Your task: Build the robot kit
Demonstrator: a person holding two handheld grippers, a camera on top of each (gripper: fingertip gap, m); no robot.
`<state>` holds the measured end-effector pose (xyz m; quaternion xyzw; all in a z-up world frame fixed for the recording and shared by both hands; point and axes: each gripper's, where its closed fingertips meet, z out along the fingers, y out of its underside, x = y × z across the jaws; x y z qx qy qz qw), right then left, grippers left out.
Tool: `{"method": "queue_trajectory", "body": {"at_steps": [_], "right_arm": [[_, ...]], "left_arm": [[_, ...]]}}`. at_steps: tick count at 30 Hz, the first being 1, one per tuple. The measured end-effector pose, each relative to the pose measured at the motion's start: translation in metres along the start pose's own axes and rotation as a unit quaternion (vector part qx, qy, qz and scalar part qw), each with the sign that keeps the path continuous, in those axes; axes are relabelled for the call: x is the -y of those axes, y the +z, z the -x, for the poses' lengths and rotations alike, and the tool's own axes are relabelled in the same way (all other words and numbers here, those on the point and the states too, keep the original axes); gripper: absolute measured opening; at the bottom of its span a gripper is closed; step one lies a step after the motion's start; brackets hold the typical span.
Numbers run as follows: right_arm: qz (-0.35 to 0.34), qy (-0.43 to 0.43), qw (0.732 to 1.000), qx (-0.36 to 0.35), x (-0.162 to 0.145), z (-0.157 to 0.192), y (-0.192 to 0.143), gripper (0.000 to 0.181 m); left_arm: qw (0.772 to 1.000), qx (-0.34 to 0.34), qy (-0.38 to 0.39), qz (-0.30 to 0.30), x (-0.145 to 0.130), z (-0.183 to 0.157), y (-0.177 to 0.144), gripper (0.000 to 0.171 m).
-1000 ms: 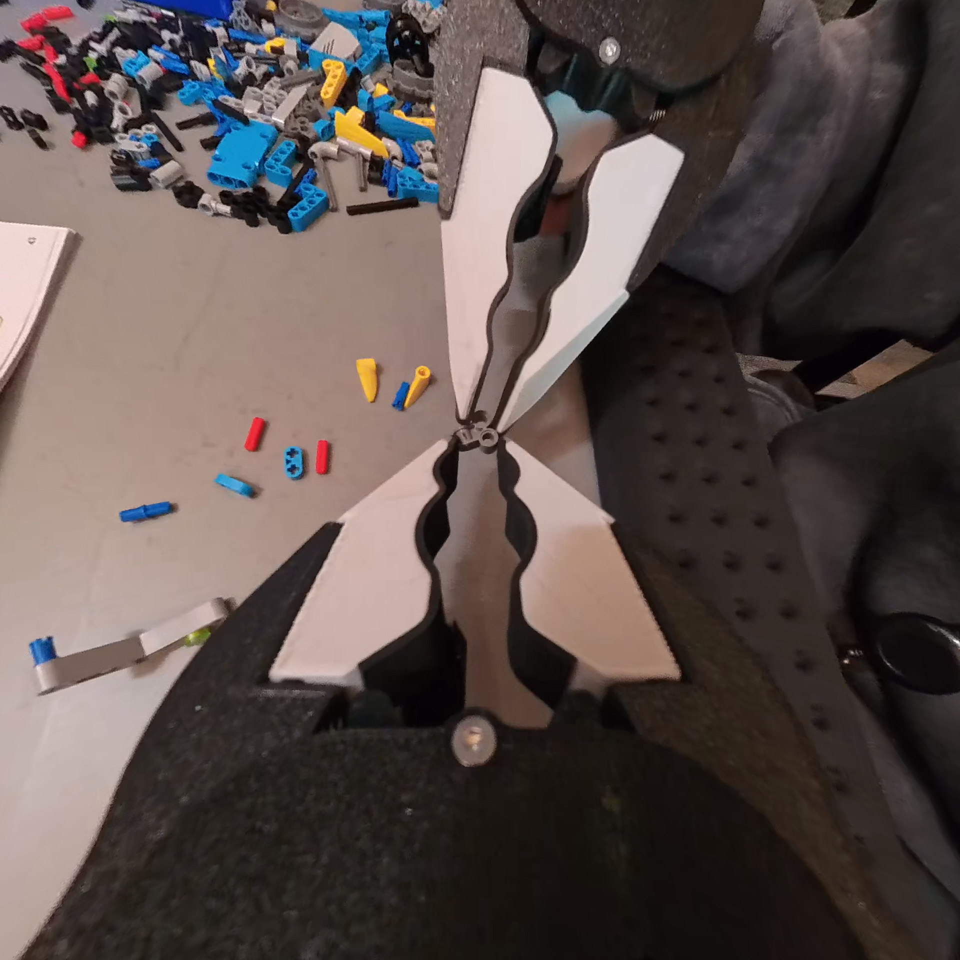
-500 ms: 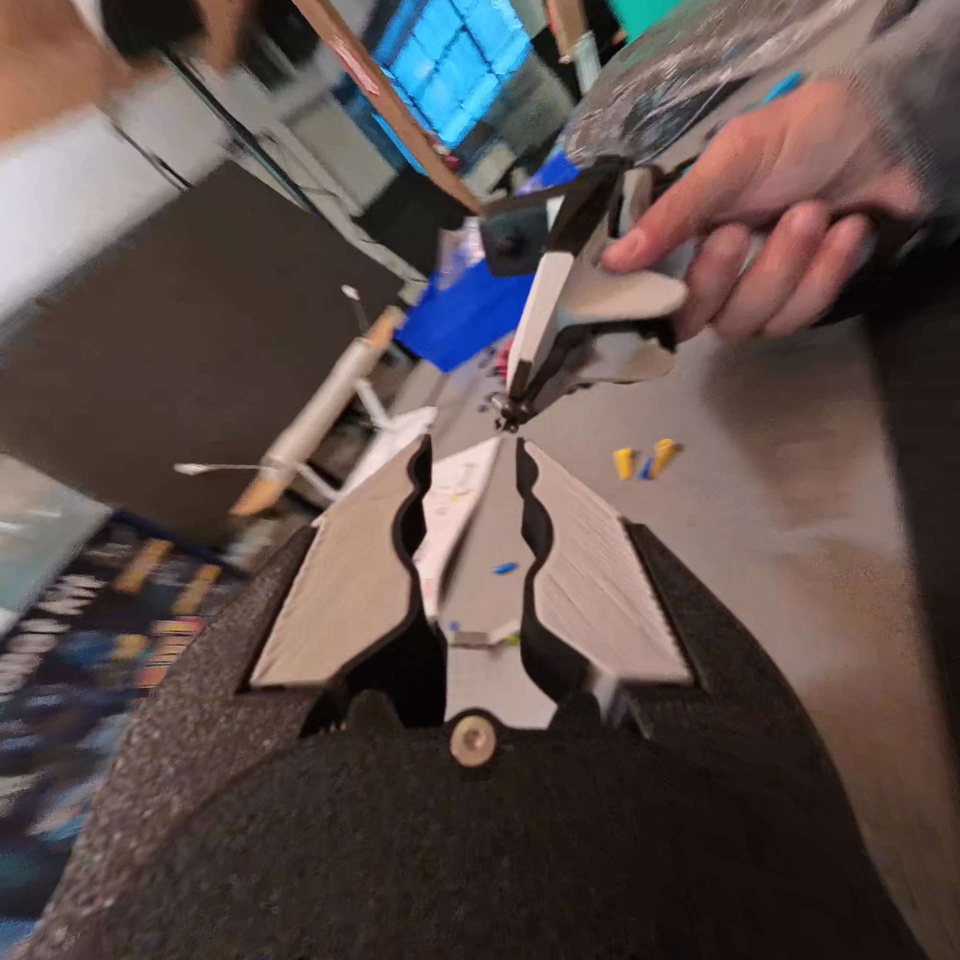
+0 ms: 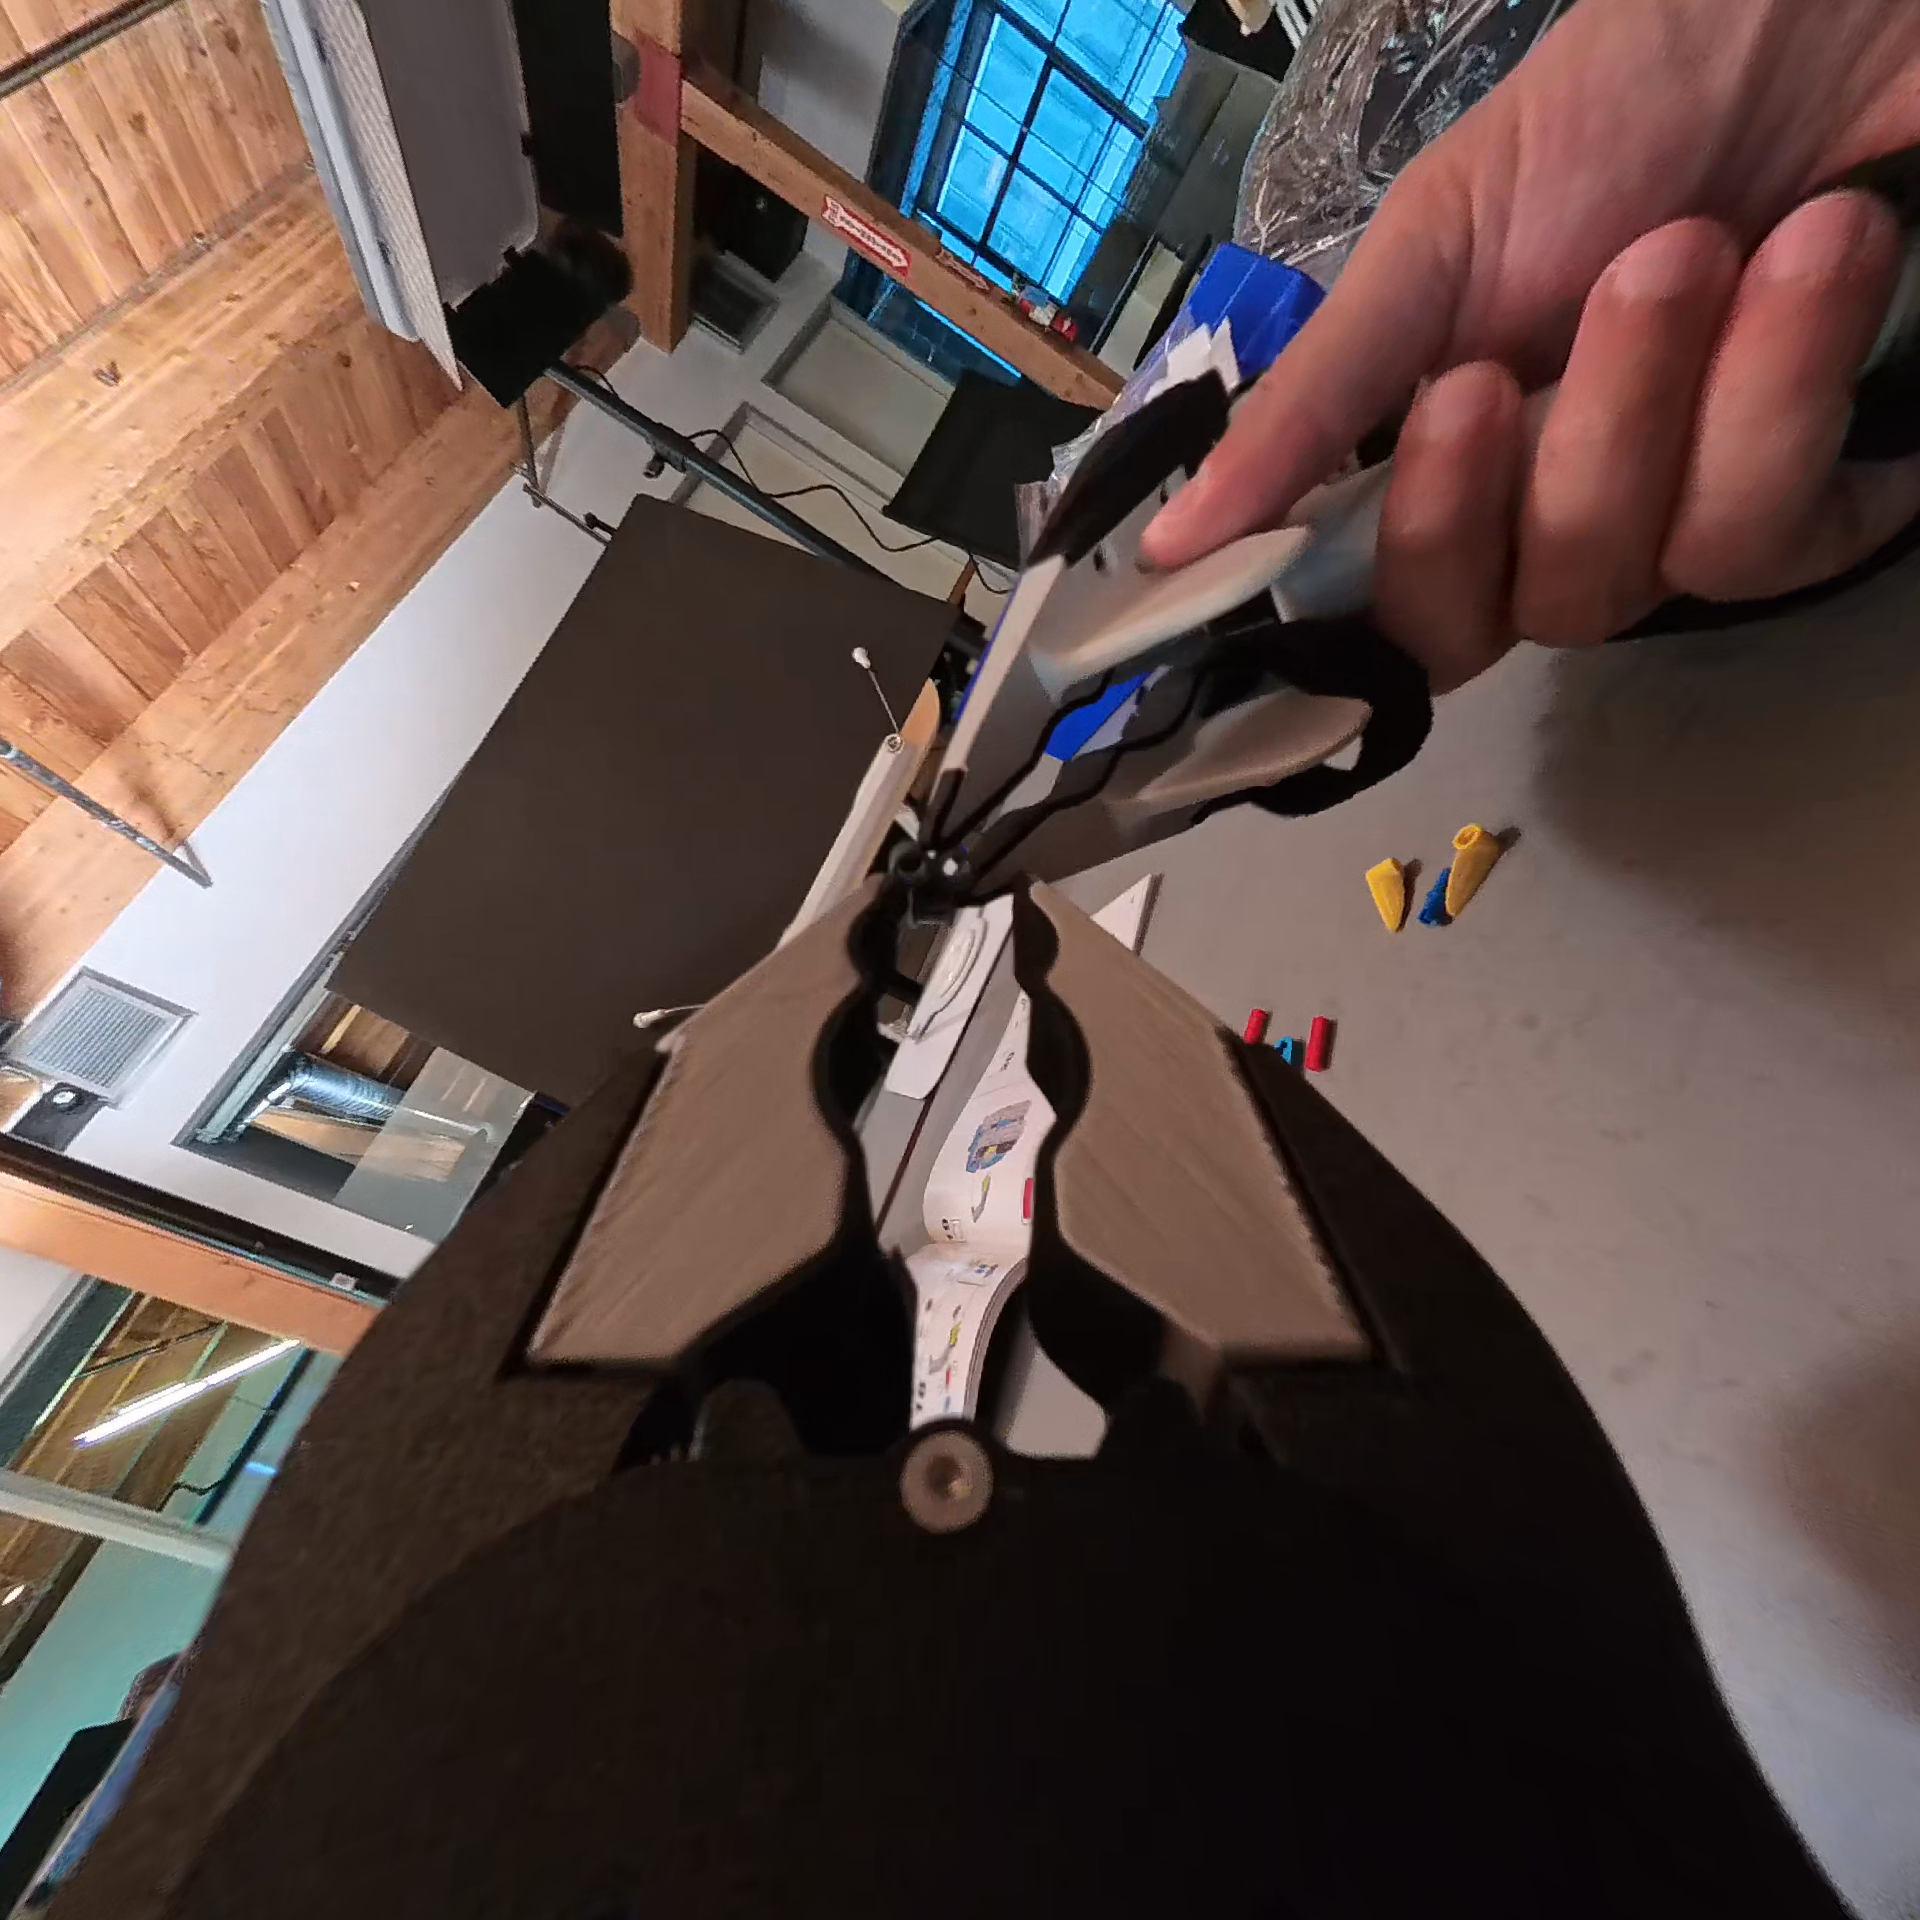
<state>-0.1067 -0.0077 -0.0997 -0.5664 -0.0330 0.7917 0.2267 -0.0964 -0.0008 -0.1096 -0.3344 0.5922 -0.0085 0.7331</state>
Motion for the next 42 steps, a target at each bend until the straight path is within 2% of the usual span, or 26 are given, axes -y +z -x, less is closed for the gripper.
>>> {"method": "queue_trajectory", "body": {"at_steps": [1, 4, 9, 14, 20, 23, 26, 28, 32, 35, 39, 42], "right_arm": [[0.002, -0.005, 1.000, -0.005, 0.000, -0.001, -0.001, 0.006], [0.006, -0.026, 0.999, -0.020, 0.001, -0.002, 0.000, 0.006], [0.006, -0.007, 1.000, -0.012, 0.002, -0.005, -0.001, 0.006], [0.016, -0.056, 0.997, -0.053, 0.003, -0.009, -0.004, 0.008], [0.047, -0.174, 0.976, -0.124, 0.002, -0.011, -0.004, 0.010], [0.054, -0.191, 0.971, -0.134, 0.000, -0.011, -0.004, 0.013], [0.064, -0.170, 0.978, -0.106, -0.005, -0.007, -0.002, 0.014], [0.073, -0.140, 0.984, -0.083, -0.009, -0.005, -0.002, 0.013], [0.101, -0.064, 0.992, -0.031, -0.020, -0.002, 0.001, 0.020], [0.122, -0.039, 0.992, -0.003, -0.029, 0.004, 0.003, 0.015], [0.116, -0.045, 0.992, -0.009, -0.027, 0.003, 0.003, 0.015], [0.092, -0.005, 0.995, 0.027, -0.022, 0.009, 0.004, 0.015]], "left_arm": [[1.000, -0.005, -0.003, 0.000, -0.001, 0.000, 0.000, 0.020], [1.000, 0.002, -0.007, 0.000, -0.002, 0.001, 0.001, 0.025], [1.000, 0.001, 0.007, 0.004, -0.004, -0.001, 0.002, 0.021], [0.999, -0.020, -0.021, 0.012, -0.007, -0.002, 0.002, 0.015], [0.981, -0.090, -0.173, 0.002, -0.006, -0.003, 0.002, 0.014], [0.954, -0.150, -0.260, -0.017, -0.001, -0.009, -0.001, 0.014], [0.927, -0.188, -0.321, -0.045, 0.007, -0.009, -0.005, 0.014], [0.924, -0.196, -0.323, -0.056, 0.009, -0.009, -0.007, 0.014], [0.937, -0.187, -0.287, -0.075, 0.018, -0.010, -0.011, 0.014], [0.938, -0.185, -0.281, -0.083, 0.022, -0.010, -0.012, 0.014], [0.950, -0.163, -0.255, -0.079, 0.021, -0.009, -0.011, 0.015], [0.967, -0.117, -0.210, -0.082, 0.024, -0.003, -0.011, 0.017]]}}
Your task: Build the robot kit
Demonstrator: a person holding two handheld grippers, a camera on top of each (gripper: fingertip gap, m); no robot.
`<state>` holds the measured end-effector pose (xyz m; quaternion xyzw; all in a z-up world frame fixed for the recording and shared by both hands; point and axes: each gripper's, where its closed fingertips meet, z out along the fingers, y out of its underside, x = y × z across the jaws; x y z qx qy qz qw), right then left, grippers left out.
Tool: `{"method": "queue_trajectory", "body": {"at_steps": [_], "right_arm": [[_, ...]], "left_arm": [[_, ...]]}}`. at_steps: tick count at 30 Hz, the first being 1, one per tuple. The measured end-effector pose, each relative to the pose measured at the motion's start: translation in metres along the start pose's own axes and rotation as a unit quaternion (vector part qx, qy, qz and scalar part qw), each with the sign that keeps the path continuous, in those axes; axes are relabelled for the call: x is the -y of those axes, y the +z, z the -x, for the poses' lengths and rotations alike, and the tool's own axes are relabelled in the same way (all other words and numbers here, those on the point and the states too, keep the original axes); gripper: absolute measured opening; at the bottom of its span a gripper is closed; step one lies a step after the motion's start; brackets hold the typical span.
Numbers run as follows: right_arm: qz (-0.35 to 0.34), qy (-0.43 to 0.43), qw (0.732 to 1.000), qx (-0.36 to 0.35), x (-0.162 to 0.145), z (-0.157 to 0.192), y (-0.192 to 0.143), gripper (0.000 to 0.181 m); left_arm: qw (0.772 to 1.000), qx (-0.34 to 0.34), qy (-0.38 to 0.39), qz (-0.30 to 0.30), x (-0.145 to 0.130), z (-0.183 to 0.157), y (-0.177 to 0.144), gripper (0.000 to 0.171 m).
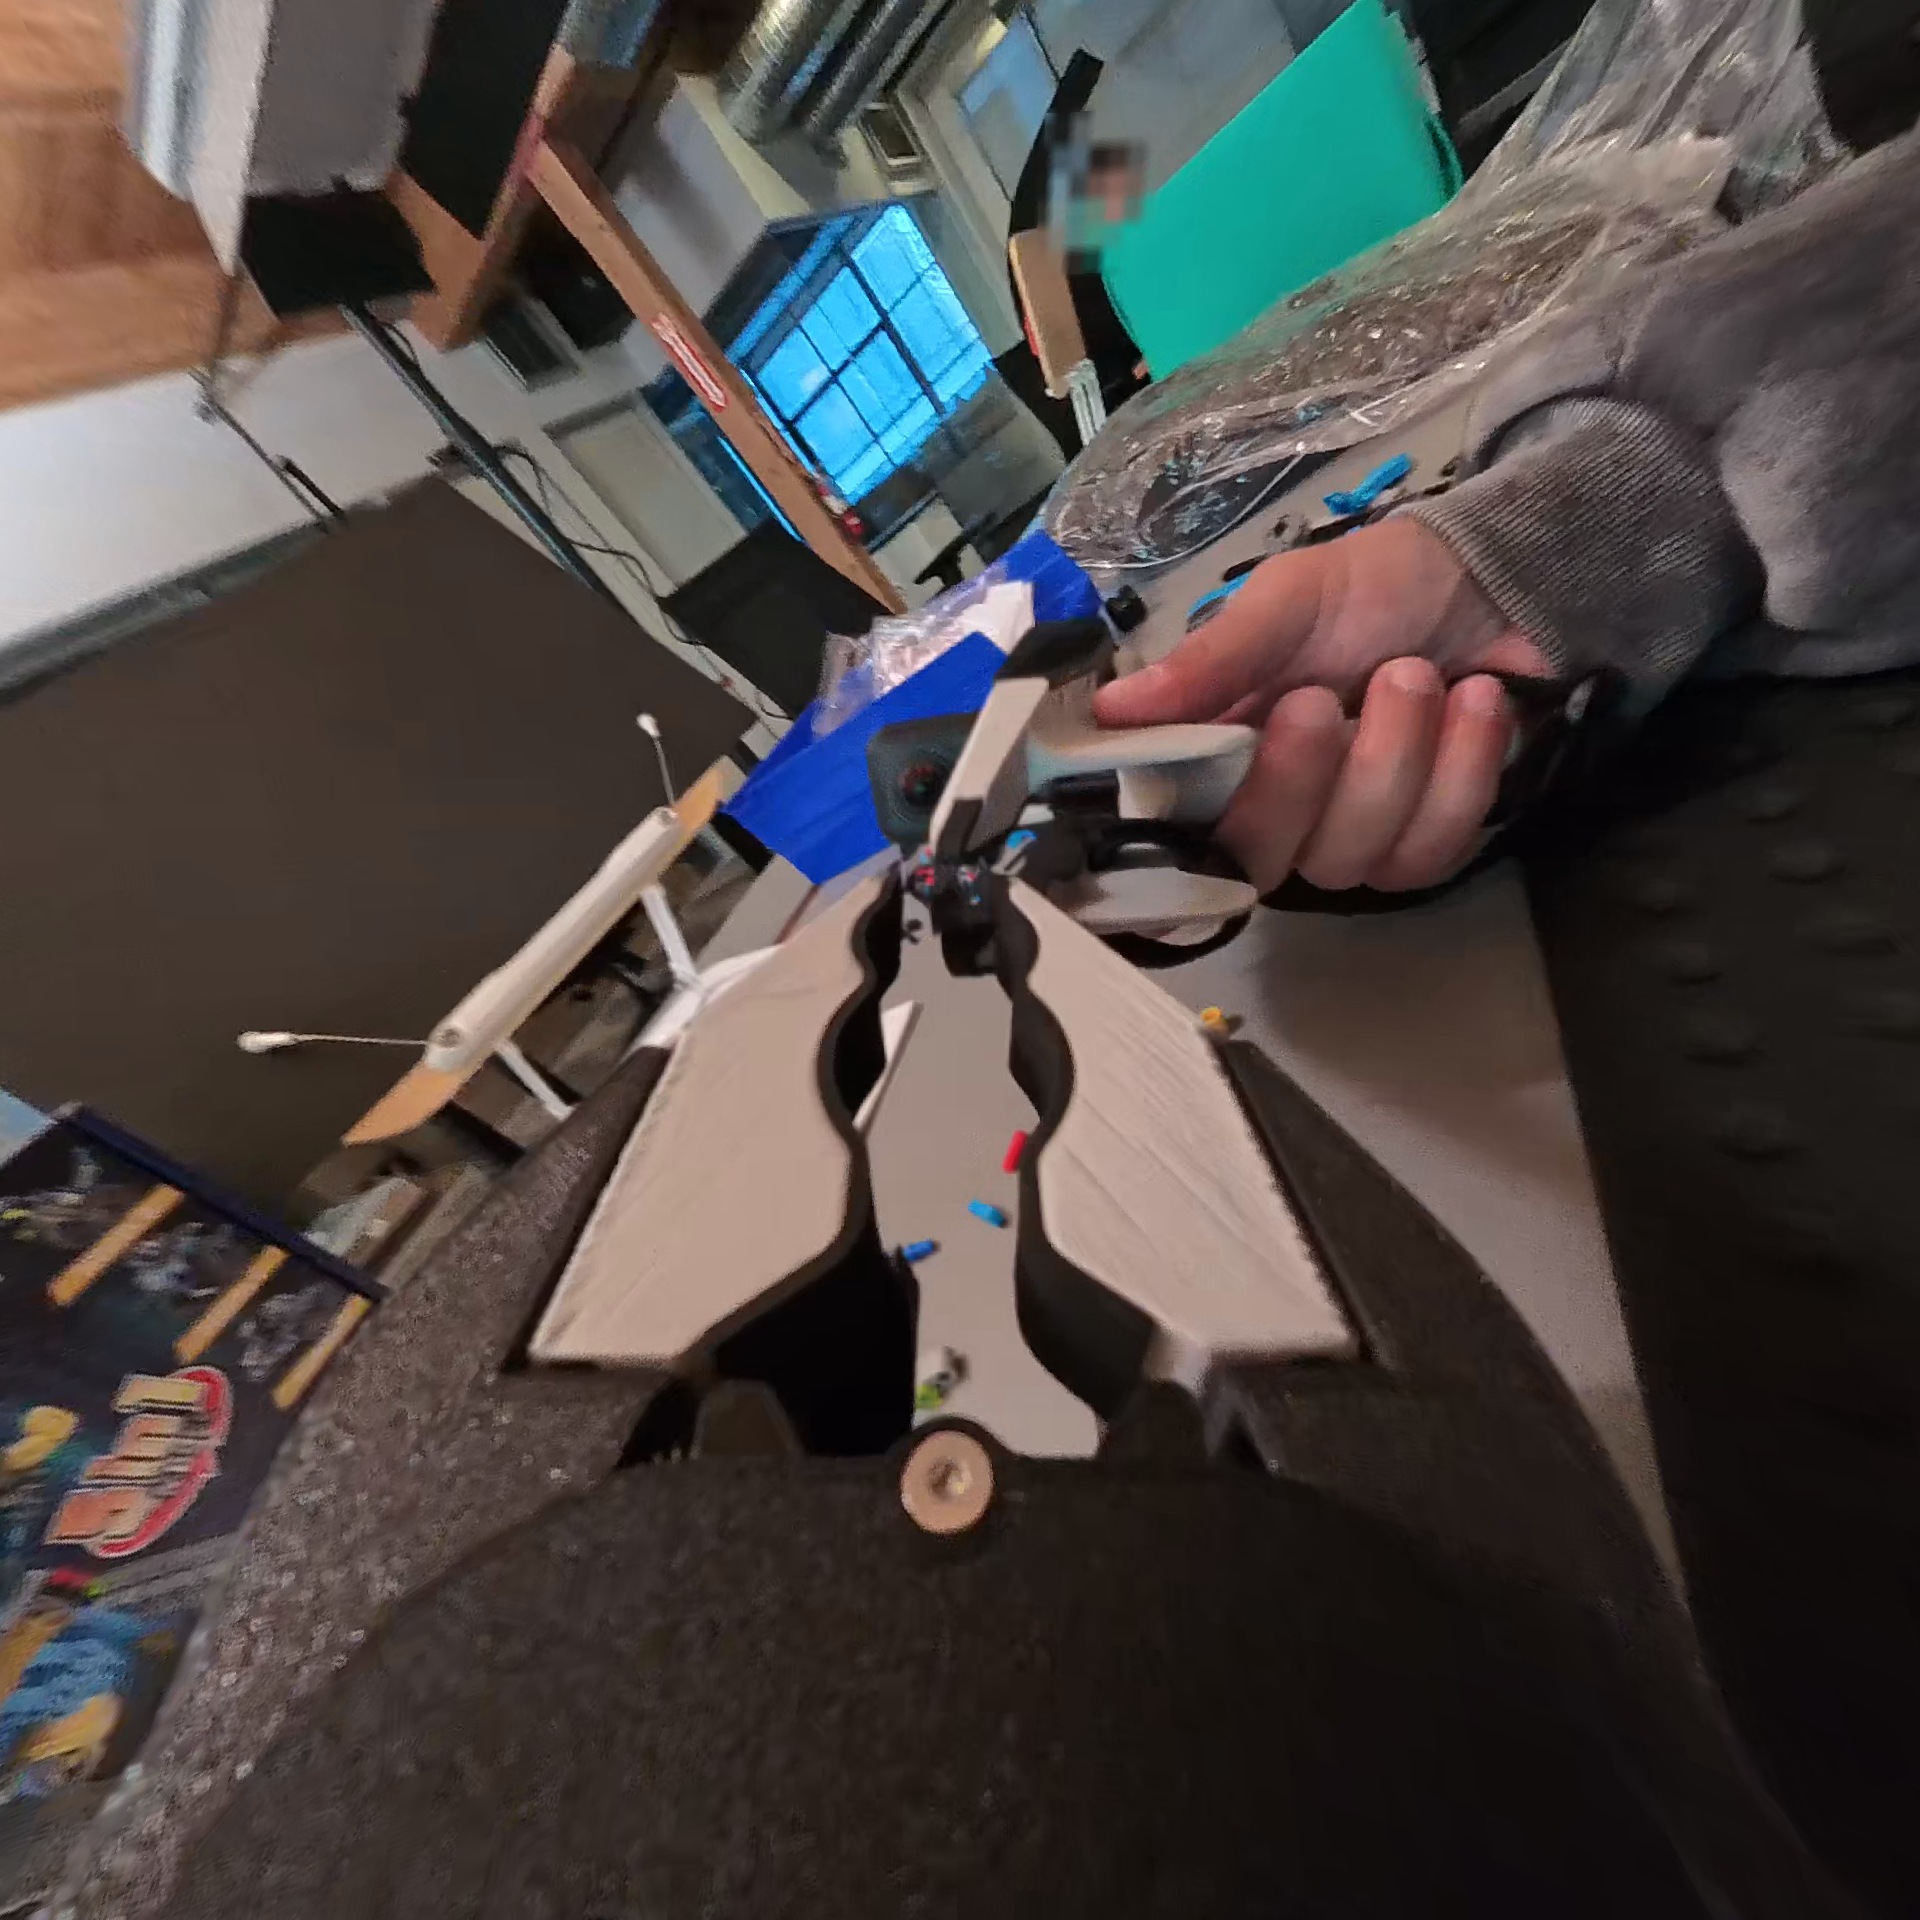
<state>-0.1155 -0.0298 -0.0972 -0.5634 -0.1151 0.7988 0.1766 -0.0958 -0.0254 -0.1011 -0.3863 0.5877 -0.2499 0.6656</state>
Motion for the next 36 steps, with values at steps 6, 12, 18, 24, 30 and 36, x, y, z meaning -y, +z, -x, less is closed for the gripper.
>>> {"method": "queue_trajectory", "body": {"at_steps": [6, 12, 18, 24, 30, 36], "right_arm": [[0.004, 0.006, 1.000, 0.003, -0.003, -0.001, 0.005, 0.015], [-0.035, -0.031, 0.999, -0.017, 0.017, 0.005, -0.013, 0.027], [0.091, -0.293, 0.869, -0.389, 0.017, -0.024, -0.106, 0.014], [0.231, -0.327, 0.751, -0.525, -0.013, -0.075, -0.125, 0.009], [0.345, -0.298, 0.683, -0.571, -0.016, -0.095, -0.122, 0.010], [0.384, -0.277, 0.652, -0.592, -0.016, -0.101, -0.124, 0.011]], "left_arm": [[1.000, 0.005, 0.012, -0.004, 0.003, 0.001, -0.001, 0.015], [1.000, -0.001, -0.013, 0.003, 0.003, 0.006, -0.002, 0.015], [0.997, -0.001, -0.036, 0.063, -0.022, 0.010, 0.005, 0.015], [0.990, -0.019, -0.064, 0.124, -0.050, 0.005, 0.013, 0.015], [0.986, -0.041, -0.063, 0.148, -0.061, -0.004, 0.014, 0.015], [0.986, -0.053, -0.053, 0.150, -0.060, -0.011, 0.014, 0.015]]}}
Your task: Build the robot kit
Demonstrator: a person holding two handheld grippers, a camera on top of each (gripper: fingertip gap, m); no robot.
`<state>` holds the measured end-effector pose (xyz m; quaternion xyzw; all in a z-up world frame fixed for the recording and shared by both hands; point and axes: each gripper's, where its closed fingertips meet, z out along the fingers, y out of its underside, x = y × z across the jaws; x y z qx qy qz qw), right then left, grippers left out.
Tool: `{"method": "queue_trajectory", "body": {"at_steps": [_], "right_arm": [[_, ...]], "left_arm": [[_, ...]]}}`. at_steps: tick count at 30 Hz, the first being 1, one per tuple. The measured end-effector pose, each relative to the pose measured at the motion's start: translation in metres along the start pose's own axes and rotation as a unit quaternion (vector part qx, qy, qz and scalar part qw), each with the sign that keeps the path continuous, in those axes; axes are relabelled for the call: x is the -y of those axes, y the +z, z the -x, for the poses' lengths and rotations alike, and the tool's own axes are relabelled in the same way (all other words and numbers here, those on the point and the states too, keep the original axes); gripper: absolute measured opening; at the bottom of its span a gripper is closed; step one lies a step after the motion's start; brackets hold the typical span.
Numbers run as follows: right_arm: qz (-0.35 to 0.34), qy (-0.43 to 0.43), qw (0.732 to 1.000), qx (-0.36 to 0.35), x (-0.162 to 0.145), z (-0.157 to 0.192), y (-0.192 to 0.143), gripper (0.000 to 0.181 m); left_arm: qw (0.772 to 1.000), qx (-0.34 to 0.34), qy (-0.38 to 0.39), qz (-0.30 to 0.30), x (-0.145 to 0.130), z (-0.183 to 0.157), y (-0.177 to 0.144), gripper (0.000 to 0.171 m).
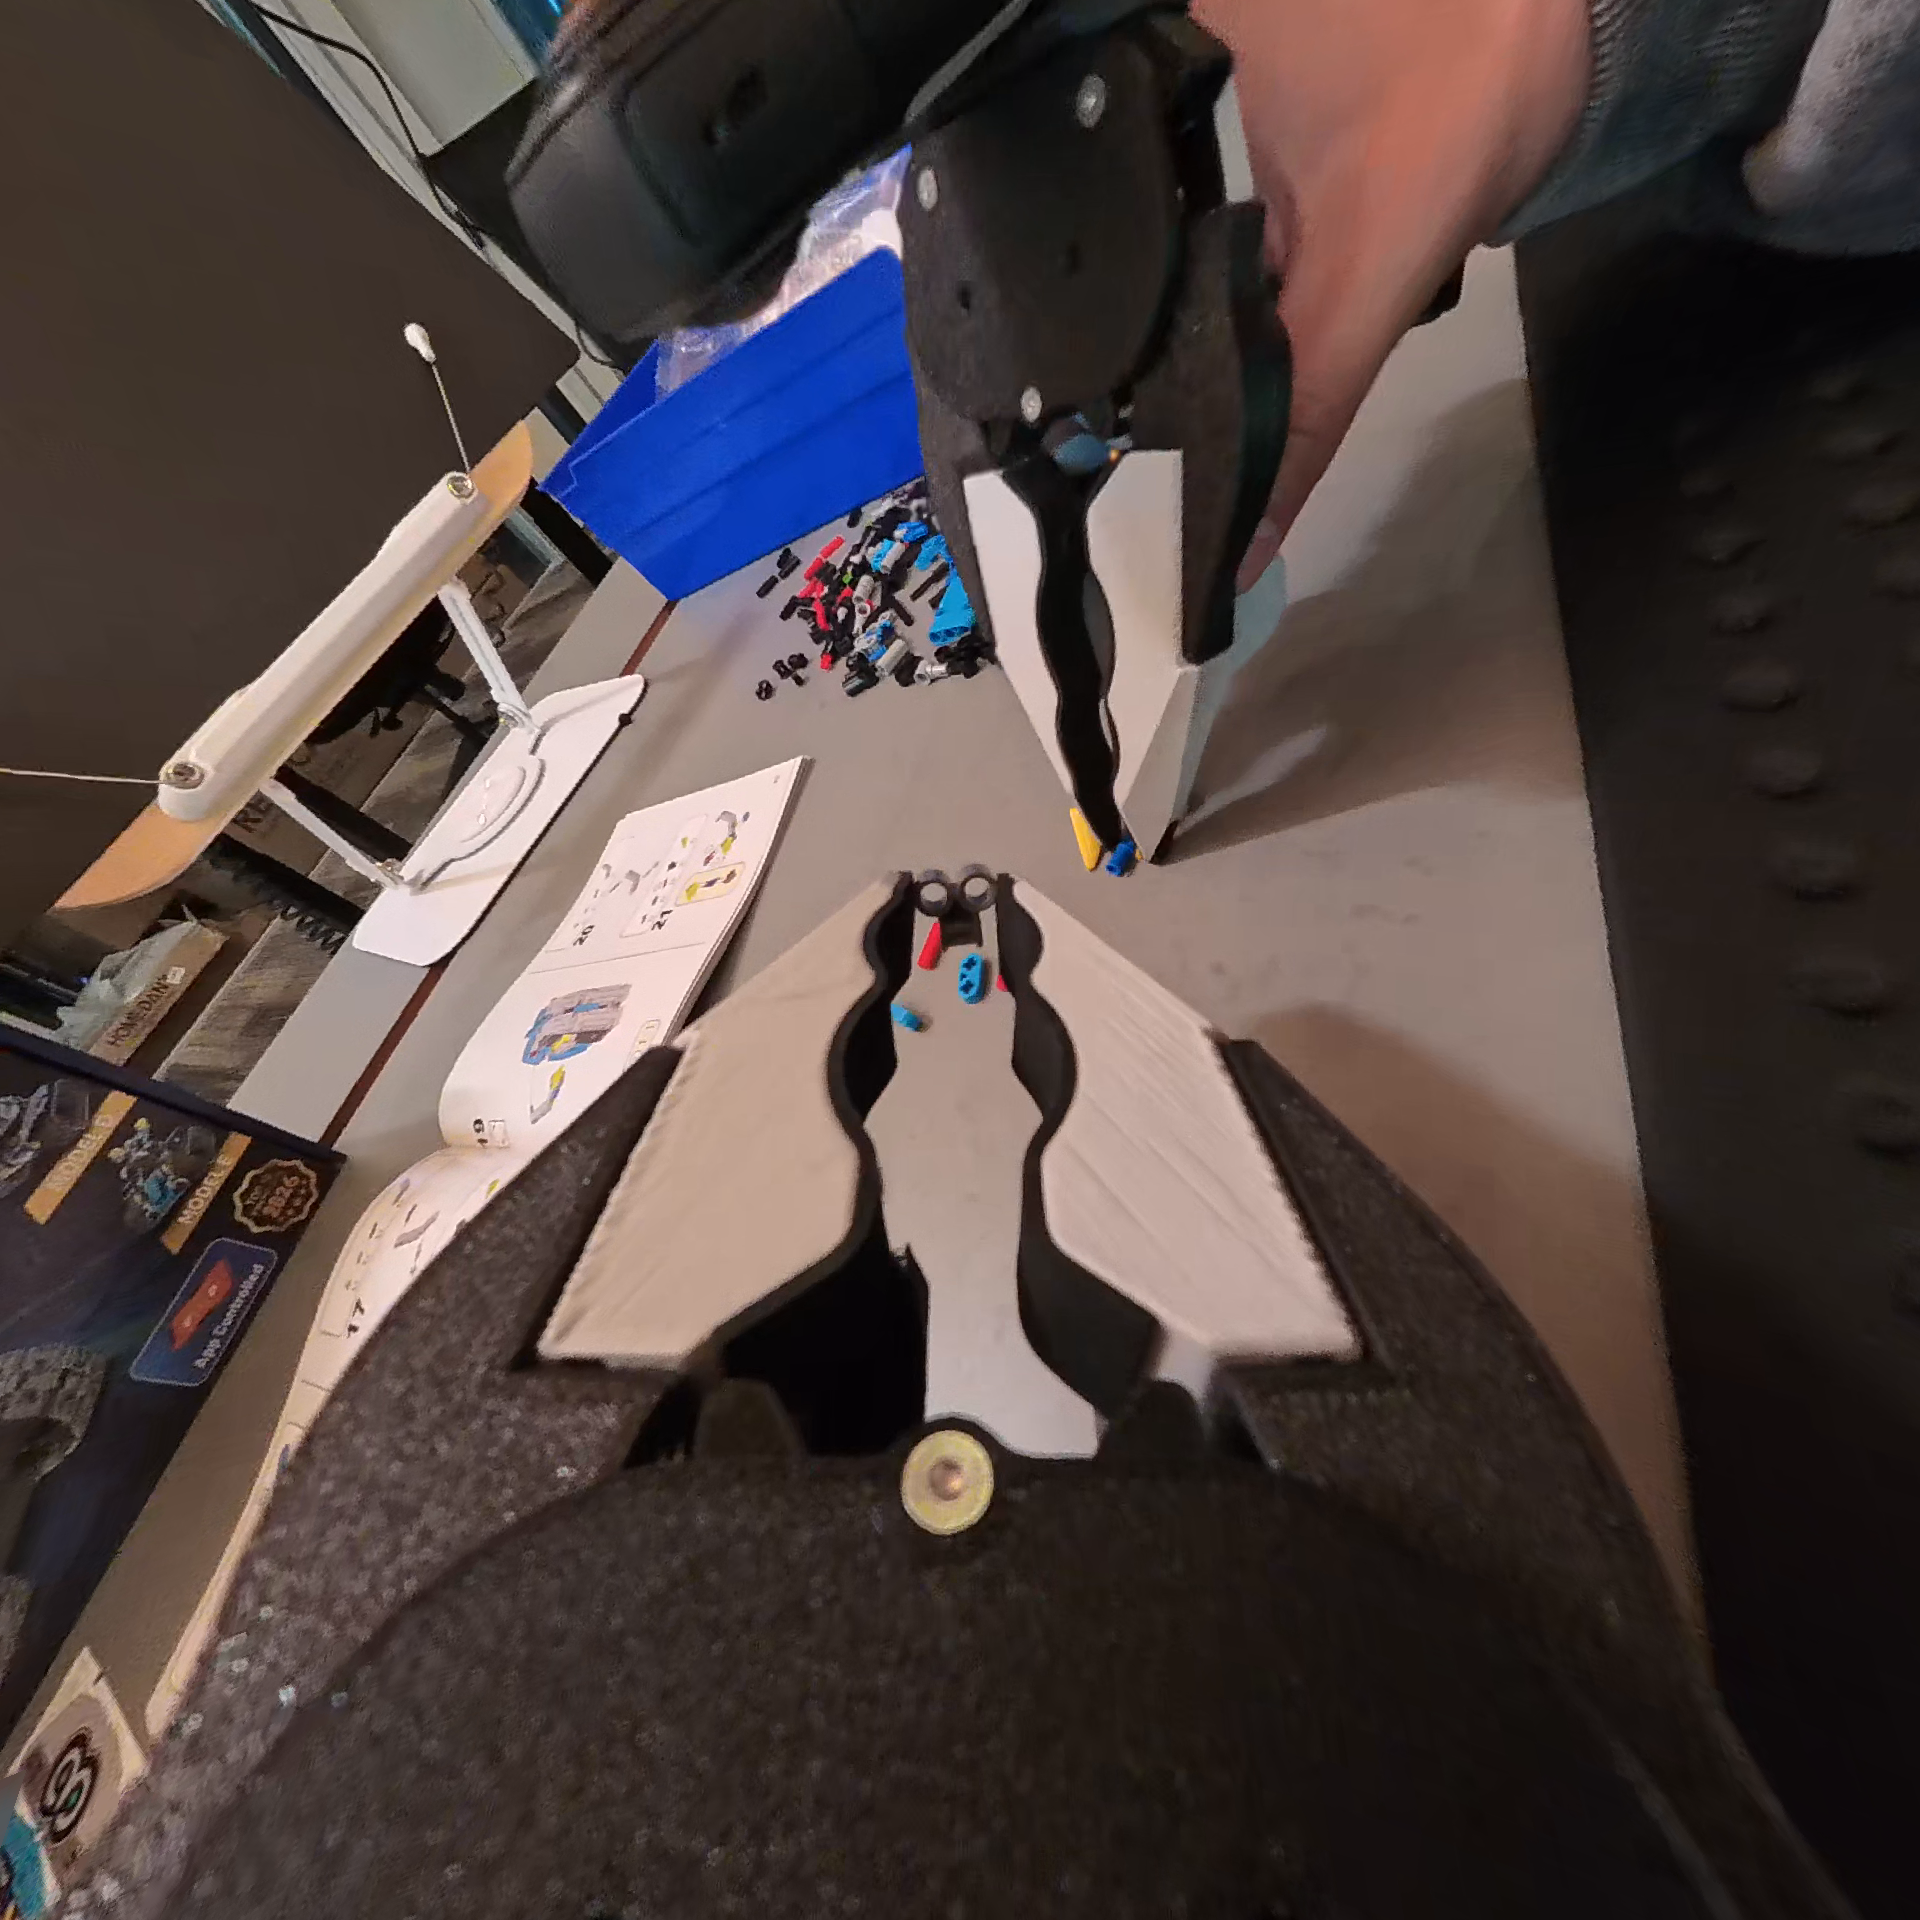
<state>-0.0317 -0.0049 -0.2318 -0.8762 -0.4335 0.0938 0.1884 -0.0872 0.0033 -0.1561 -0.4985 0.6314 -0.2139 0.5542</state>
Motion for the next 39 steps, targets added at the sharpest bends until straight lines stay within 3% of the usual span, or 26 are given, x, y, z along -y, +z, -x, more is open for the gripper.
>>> {"method": "queue_trajectory", "body": {"at_steps": [14, 24, 31, 39], "right_arm": [[-0.006, 0.035, 0.998, 0.043, 0.001, -0.001, -0.003, 0.012], [-0.110, 0.043, 0.990, 0.077, 0.006, -0.006, 0.000, 0.003], [-0.278, 0.061, 0.939, 0.191, 0.060, 0.037, -0.035, 0.003], [-0.316, 0.095, 0.919, 0.215, 0.082, 0.043, -0.039, 0.004]], "left_arm": [[1.000, -0.009, -0.003, 0.011, -0.005, -0.003, 0.002, 0.015], [0.998, -0.043, 0.017, 0.039, -0.017, -0.020, 0.007, 0.015], [0.998, -0.033, 0.009, 0.046, -0.021, -0.015, 0.009, 0.015], [0.999, -0.013, -0.025, 0.025, -0.013, -0.003, 0.005, 0.015]]}}
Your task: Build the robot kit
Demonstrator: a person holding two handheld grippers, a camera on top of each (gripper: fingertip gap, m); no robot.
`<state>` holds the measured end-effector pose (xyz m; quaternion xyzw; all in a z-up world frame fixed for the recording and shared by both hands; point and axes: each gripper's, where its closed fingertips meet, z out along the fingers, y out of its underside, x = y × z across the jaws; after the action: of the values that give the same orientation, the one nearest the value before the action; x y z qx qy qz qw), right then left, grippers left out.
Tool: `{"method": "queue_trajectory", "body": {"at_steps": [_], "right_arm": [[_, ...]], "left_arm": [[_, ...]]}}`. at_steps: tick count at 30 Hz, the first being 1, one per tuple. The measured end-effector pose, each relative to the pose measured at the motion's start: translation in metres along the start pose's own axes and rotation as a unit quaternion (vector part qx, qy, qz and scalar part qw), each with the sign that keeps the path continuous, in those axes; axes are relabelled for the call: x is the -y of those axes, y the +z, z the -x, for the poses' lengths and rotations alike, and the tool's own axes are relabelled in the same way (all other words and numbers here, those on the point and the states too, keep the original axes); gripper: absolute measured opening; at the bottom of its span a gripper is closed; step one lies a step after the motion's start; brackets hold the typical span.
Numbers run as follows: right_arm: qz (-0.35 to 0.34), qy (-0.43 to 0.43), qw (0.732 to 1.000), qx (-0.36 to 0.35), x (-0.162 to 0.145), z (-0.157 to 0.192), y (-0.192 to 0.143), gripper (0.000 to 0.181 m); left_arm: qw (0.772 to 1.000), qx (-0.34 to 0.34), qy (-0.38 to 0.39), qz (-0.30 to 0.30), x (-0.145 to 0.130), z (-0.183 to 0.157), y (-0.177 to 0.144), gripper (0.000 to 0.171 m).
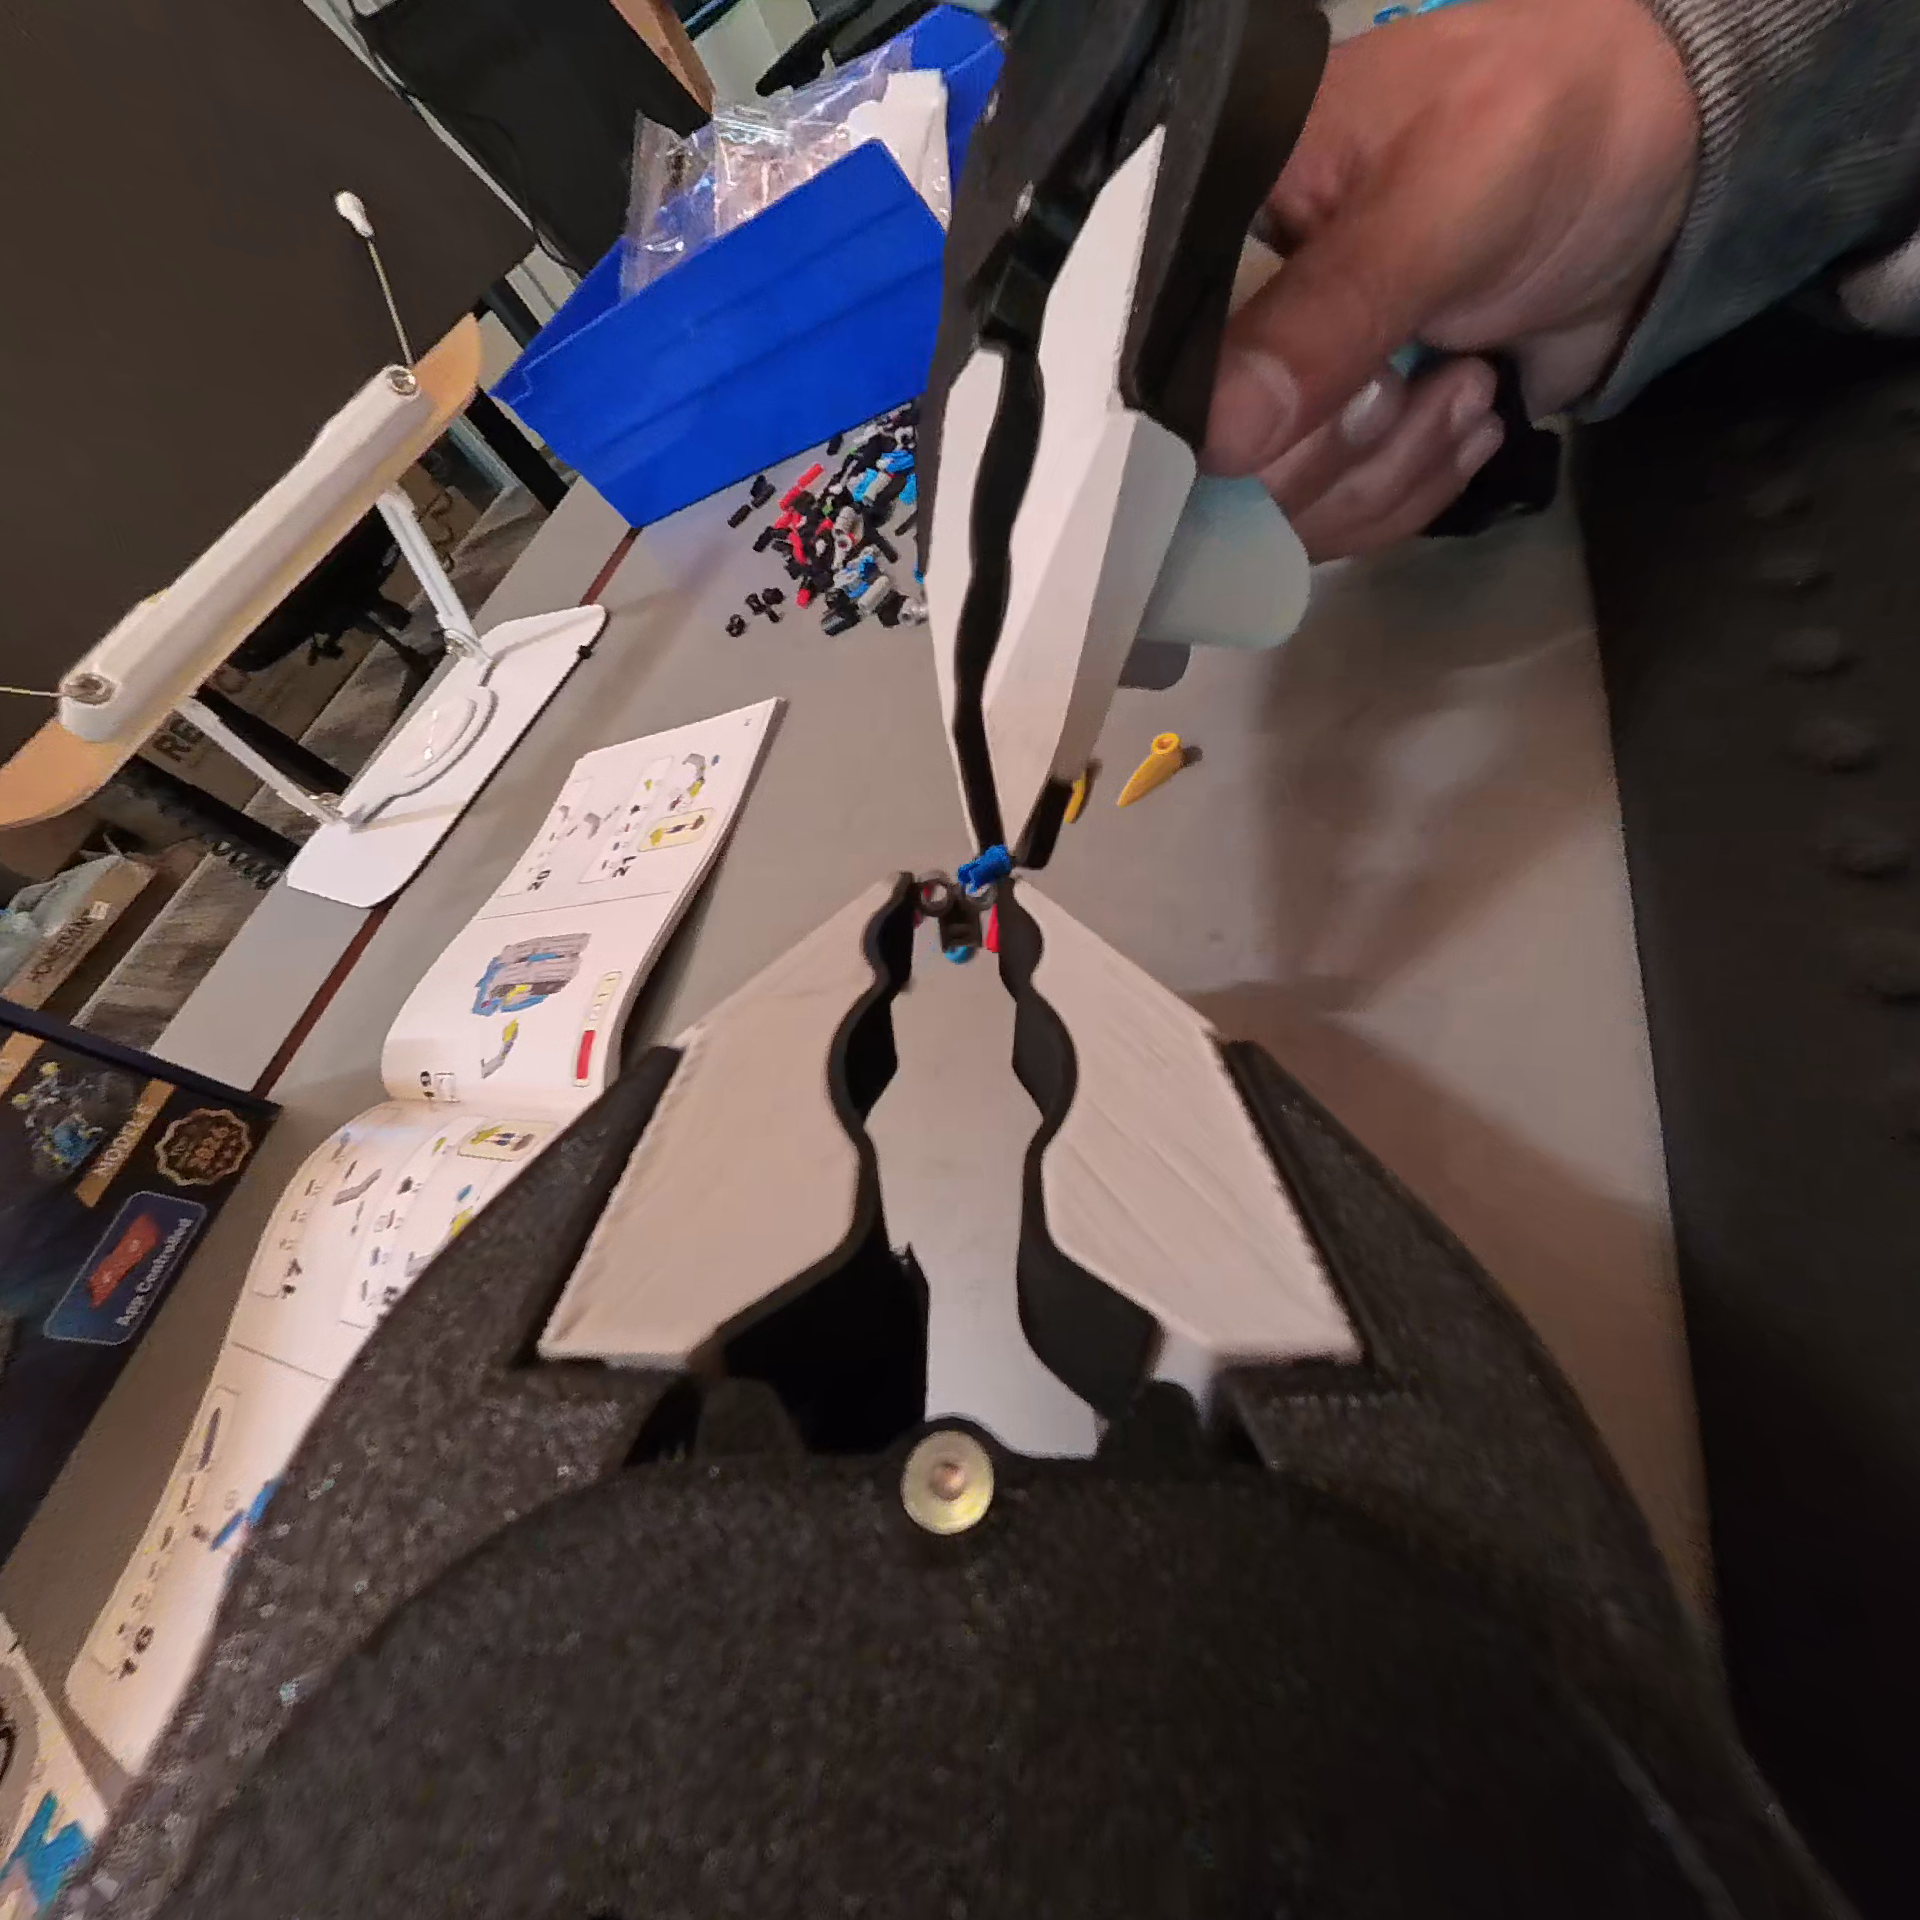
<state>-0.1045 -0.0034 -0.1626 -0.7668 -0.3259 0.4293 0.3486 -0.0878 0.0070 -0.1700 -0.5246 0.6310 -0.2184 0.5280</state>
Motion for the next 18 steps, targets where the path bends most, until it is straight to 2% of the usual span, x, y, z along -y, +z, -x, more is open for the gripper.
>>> {"method": "queue_trajectory", "body": {"at_steps": [6, 9, 11, 14, 18], "right_arm": [[0.018, -0.005, 0.999, -0.039, -0.008, -0.015, -0.002, 0.004], [0.075, -0.051, 0.990, -0.109, -0.025, -0.033, -0.002, 0.003], [0.133, -0.107, 0.974, -0.150, -0.040, -0.039, 0.000, 0.004], [0.176, -0.155, 0.961, -0.149, -0.054, -0.032, 0.009, 0.004], [0.190, -0.162, 0.958, -0.142, -0.060, -0.030, 0.015, 0.003]], "left_arm": [[0.999, 0.038, -0.007, -0.002, 0.001, 0.016, -0.004, 0.015], [0.999, 0.037, 0.007, 0.006, -0.001, 0.014, -0.003, 0.015], [0.999, 0.000, 0.018, 0.046, -0.017, -0.002, 0.005, 0.015], [0.994, -0.012, 0.076, 0.078, -0.029, -0.016, 0.011, 0.015], [0.988, -0.030, 0.110, 0.102, -0.036, -0.028, 0.012, 0.015]]}}
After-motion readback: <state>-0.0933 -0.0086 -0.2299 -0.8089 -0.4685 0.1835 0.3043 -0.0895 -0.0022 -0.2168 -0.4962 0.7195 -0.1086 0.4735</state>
